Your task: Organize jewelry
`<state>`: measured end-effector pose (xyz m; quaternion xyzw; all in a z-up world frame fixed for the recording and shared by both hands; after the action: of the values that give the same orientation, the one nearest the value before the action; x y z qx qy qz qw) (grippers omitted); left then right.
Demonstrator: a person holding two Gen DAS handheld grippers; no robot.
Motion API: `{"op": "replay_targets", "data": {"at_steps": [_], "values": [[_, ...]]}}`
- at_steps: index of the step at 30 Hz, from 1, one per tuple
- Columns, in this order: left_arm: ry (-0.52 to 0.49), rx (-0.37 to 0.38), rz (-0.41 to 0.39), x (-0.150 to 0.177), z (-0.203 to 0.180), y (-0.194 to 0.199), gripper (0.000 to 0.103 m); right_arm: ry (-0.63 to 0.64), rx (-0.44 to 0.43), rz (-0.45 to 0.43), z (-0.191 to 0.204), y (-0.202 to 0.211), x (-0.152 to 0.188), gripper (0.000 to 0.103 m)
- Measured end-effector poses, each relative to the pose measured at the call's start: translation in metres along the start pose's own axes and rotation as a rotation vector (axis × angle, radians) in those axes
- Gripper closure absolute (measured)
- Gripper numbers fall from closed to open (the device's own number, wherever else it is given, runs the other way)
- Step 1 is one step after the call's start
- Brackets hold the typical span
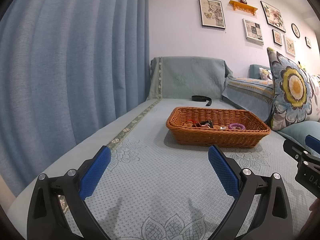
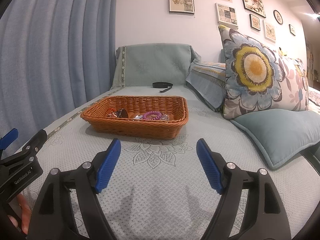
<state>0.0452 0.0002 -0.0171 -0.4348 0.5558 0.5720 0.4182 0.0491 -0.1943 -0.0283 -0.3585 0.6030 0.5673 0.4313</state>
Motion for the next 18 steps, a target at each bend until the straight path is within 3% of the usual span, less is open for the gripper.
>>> {"op": "replay_targets", "data": {"at_steps": [18], "values": [[0.001,0.002,0.007,0.0010,0.0002,-0.0016,0.008,-0.003,0.000,0.002,0.0009,-0.0005,0.0008,0.029]]}}
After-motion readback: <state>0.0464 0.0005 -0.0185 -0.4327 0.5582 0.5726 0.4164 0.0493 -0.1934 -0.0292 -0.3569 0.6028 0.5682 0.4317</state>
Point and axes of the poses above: each gripper's, at about its wrist camera, not at the fingertips, and y roughly against the way its jaws point, z to its left, x to its underside, the point moved 3 cm from there along -y, roughly the way its jaws point, and after that the axes turned 5 degrees about x, right-handed, at the moved point
